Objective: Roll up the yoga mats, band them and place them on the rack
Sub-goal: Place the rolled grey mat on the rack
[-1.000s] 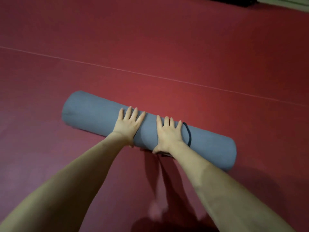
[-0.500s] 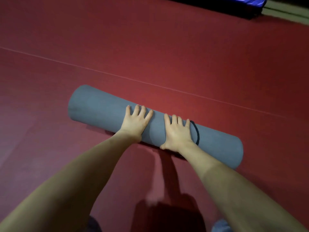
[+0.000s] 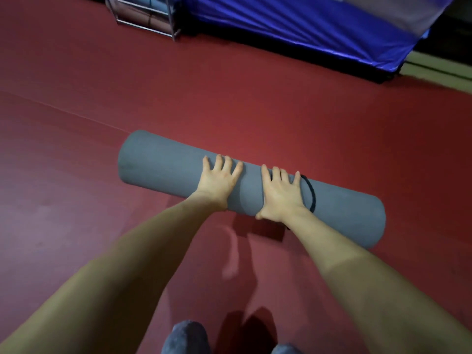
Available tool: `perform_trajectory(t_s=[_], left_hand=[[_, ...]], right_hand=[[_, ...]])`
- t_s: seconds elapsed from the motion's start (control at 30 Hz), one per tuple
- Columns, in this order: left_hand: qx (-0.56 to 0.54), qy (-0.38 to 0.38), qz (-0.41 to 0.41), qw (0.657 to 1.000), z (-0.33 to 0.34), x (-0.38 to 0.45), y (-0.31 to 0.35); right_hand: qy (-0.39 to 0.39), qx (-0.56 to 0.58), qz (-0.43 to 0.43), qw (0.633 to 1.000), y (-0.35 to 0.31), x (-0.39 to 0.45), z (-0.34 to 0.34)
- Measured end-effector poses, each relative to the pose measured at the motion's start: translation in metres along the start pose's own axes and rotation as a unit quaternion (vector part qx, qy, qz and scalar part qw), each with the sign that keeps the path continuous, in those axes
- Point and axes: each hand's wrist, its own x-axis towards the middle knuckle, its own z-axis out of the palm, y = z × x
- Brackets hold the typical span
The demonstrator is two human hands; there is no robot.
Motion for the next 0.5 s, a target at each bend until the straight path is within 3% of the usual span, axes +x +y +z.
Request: perform_trajectory(t_s=[0.27, 0.5], left_hand=[[0.006, 0.015, -0.028, 0.999, -0.154, -0.066, -0.108], [0.005, 0.056, -0.066, 0.996, -0.211, -0.100, -0.189]], right_hand=[[0.021, -0.010, -0.027, 0.999, -0.044, -0.032, -0.195], [0.060, -0.040, -0.047, 0.996, -0.097, -0.027, -0.289]])
